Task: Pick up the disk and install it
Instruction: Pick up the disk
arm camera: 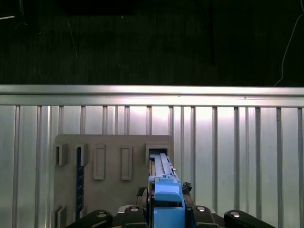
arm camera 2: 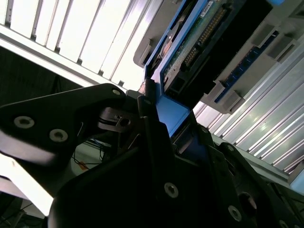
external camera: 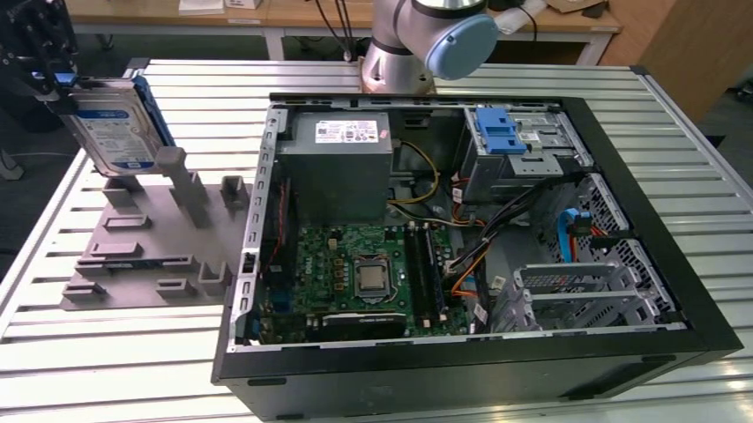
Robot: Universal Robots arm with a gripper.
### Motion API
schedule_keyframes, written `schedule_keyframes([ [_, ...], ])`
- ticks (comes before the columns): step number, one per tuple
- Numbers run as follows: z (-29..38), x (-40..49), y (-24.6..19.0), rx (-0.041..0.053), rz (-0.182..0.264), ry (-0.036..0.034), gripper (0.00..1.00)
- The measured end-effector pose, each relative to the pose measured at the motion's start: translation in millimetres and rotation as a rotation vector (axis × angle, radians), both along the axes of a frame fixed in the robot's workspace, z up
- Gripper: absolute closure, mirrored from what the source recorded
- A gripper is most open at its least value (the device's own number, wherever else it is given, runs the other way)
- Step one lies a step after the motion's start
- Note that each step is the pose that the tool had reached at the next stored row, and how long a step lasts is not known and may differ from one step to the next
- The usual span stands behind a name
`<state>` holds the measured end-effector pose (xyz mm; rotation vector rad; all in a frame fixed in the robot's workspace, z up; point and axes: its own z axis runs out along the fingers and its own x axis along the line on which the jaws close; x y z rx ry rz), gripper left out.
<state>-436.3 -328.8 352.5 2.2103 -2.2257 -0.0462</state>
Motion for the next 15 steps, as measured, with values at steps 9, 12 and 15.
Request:
schedule_keyframes([
  [9, 2.7, 0.0, 0.0, 0.0, 0.0, 0.0, 0.64],
  [12, 3.2, 0.0, 0.0, 0.0, 0.0, 0.0, 0.64],
  [15, 4.0, -0.1, 0.3, 0.0, 0.0, -0.0001, 0.64],
])
